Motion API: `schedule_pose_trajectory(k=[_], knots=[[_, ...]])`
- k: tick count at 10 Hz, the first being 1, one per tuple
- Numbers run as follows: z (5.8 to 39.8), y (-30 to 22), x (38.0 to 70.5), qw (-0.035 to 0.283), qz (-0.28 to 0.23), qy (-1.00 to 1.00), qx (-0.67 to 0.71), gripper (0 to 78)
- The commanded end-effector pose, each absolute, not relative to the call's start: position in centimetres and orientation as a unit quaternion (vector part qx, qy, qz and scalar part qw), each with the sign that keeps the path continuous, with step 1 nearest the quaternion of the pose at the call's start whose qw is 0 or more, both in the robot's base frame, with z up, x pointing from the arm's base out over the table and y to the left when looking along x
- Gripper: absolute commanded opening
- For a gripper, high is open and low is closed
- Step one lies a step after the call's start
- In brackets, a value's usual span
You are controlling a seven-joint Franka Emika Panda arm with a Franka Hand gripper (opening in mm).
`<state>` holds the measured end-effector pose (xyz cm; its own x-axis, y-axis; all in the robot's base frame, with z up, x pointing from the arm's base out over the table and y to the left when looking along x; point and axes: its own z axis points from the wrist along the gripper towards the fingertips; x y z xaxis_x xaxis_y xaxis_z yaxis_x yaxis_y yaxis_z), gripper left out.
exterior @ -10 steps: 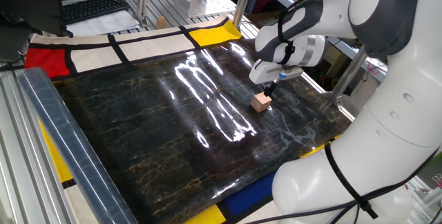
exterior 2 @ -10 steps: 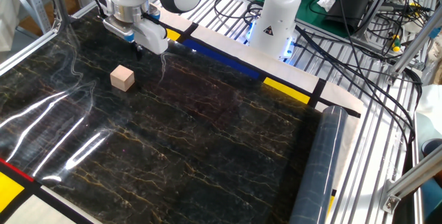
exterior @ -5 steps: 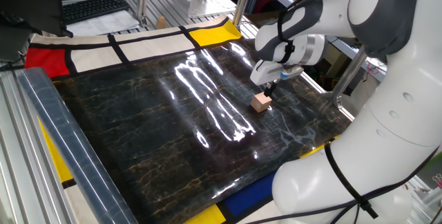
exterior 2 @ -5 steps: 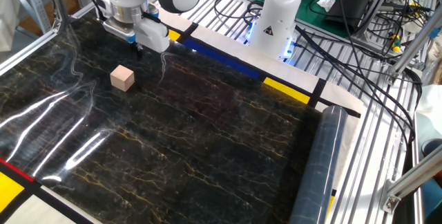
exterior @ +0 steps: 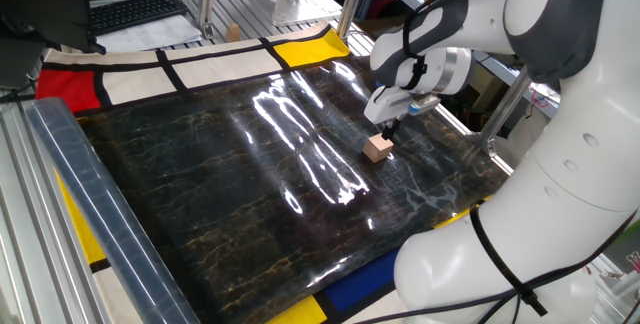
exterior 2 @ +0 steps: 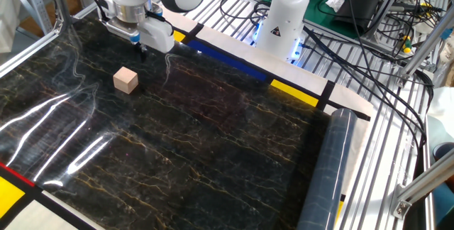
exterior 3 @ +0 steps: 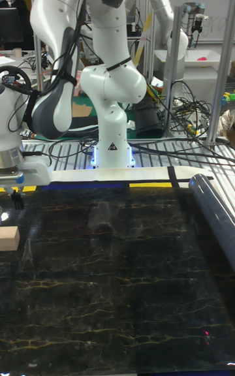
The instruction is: Hold a small block with the gripper and sweep it from left to right on the table
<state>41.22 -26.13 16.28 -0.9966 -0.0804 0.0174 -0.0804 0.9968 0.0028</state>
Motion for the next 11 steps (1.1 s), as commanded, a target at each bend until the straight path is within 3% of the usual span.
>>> schedule_pose_trajectory(k=[1, 8, 11], knots=[[16.38, -26.33, 41.24, 0.009, -0.007, -0.999, 0.042, 0.0], [16.50, -27.03, 41.26, 0.013, -0.027, -0.998, 0.057, 0.0], [16.50, -27.03, 41.26, 0.009, -0.010, -0.999, 0.048, 0.0]])
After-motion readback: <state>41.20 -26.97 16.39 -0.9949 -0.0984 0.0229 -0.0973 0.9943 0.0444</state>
